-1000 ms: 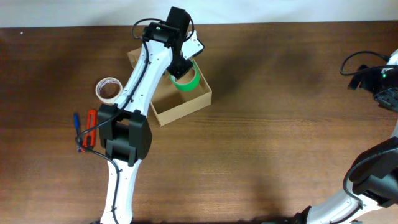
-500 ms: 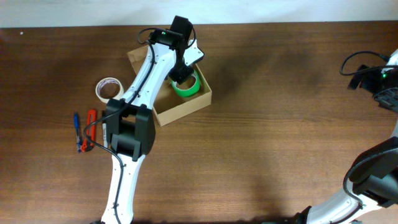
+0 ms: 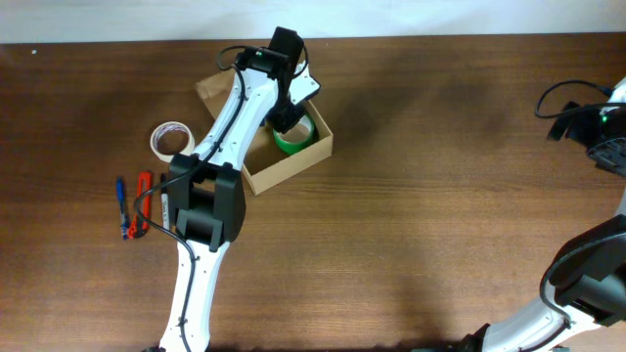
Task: Pack container
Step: 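Carry the green tape with the left gripper into the box and release, then move the left gripper to the white masking tape and grasp it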
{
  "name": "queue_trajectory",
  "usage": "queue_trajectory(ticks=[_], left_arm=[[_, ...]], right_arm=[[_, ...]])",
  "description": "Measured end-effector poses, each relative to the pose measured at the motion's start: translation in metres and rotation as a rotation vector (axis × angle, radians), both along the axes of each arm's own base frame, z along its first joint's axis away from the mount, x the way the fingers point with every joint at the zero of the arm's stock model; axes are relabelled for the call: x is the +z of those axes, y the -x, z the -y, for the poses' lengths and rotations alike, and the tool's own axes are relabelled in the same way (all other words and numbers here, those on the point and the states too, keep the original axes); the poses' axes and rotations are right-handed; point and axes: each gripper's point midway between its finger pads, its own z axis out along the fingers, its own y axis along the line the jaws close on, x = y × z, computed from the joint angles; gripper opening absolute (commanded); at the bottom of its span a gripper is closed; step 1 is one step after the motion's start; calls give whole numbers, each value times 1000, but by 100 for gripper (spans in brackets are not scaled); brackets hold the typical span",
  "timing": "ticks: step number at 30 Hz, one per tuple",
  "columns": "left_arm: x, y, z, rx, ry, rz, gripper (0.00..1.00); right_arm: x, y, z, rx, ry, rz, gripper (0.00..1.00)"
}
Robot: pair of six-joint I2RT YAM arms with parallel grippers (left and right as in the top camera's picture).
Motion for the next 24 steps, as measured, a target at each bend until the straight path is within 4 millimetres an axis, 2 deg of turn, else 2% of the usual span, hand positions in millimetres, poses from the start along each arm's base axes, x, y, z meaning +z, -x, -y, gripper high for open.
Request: queue_trajectory(ticks=[2, 4, 7, 8, 11, 14, 16, 17, 18, 19, 21, 22, 24], left_arm=[[12, 3, -3, 2, -13, -6, 33], [34, -1, -3, 7, -10, 27, 39], [78, -15, -4, 29, 2, 140, 54], [91, -17, -5, 40, 2, 171, 56], [133, -13, -19, 78, -16, 245, 64], [186, -7, -44, 145, -4, 349, 70], [225, 0, -75, 218, 10, 426, 72], [247, 5, -97, 270, 18, 474, 75], [274, 15, -134, 352, 21, 536, 77], [280, 18, -144, 376, 20, 549, 77], [297, 35, -194, 497, 2, 591, 77], [299, 44, -218, 557, -11, 589, 77], [285, 58, -259, 668, -22, 544, 78]], right_arm=[[0, 0, 0, 0, 0, 0, 99], [0, 0, 0, 0, 0, 0, 99], [0, 0, 0, 0, 0, 0, 99], [0, 0, 0, 0, 0, 0, 99], [0, 0, 0, 0, 0, 0, 99], [0, 0, 0, 0, 0, 0, 99], [0, 0, 0, 0, 0, 0, 99], [0, 0, 0, 0, -1, 0, 99], [0, 0, 0, 0, 0, 0, 99], [0, 0, 0, 0, 0, 0, 99], [0, 0, 0, 0, 0, 0, 99], [0, 0, 0, 1, 0, 0, 99], [0, 0, 0, 0, 0, 0, 99]])
